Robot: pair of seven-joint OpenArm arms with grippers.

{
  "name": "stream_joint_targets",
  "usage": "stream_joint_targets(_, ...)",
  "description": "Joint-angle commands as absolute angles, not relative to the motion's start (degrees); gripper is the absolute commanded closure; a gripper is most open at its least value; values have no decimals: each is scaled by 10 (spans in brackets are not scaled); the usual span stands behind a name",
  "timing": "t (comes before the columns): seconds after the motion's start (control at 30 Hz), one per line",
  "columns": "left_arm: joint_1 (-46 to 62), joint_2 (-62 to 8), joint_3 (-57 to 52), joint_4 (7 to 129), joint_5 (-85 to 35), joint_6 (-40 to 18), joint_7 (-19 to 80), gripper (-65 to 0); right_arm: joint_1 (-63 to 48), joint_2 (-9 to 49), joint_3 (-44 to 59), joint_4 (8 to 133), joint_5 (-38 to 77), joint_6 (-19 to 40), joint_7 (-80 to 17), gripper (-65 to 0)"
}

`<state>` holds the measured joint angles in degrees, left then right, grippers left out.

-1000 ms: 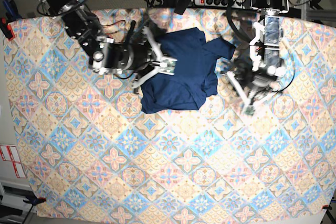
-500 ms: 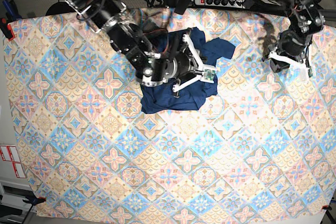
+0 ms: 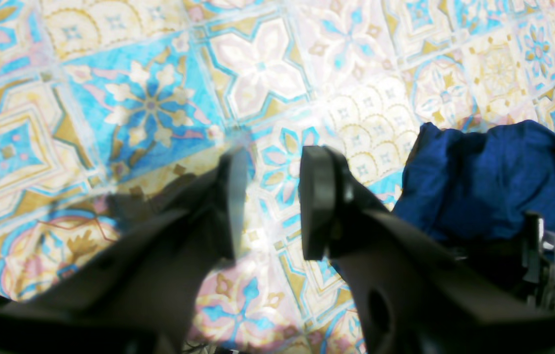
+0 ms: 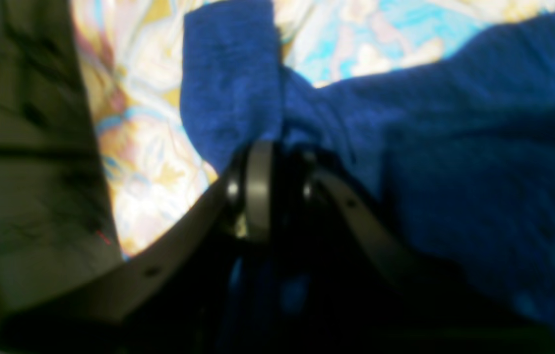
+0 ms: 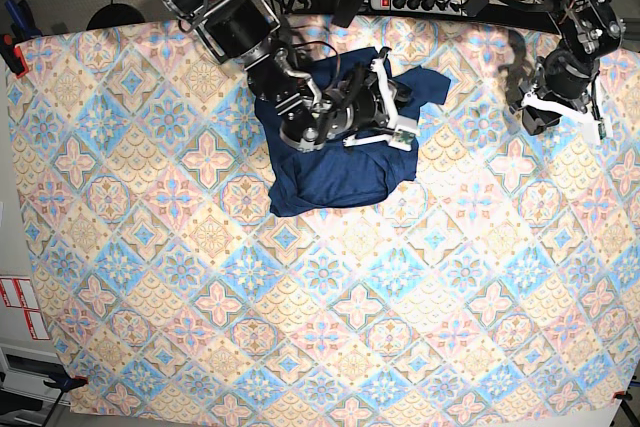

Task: Fold the T-shirt properly
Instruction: 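Drag the folded shirt with the right gripper across the cloth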

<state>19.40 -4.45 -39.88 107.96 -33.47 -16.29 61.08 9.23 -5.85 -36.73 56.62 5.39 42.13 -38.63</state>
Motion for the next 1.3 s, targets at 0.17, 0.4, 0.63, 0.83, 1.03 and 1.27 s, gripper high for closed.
stream_joint_targets(0.17, 189, -48, -399, 1090, -342, -164, 602, -172, 141, -16, -252, 504, 24, 400, -376, -81)
stream_joint_targets(0.4, 174, -48, -399, 1089, -342, -164, 602, -172, 172, 52, -190, 497, 24, 400, -364, -81)
stream_joint_targets(0.63, 173, -48, -399, 1089, -342, -164, 602, -172, 197, 121, -189, 496, 24, 400, -356, -82)
stream_joint_targets(0.83, 173, -48, -399, 1089, -342, -165, 602, -172, 210, 167, -192, 496, 24, 400, -355, -82)
stream_joint_targets(1.03, 175, -48, -383, 1089, -342, -165, 602, -172, 223, 181, -176, 538, 28, 400, -363, -82)
stream_joint_targets(1.27, 178, -48, -373, 1091, -342, -165, 602, -172, 162, 182, -62, 768, 29, 400, -465, -82)
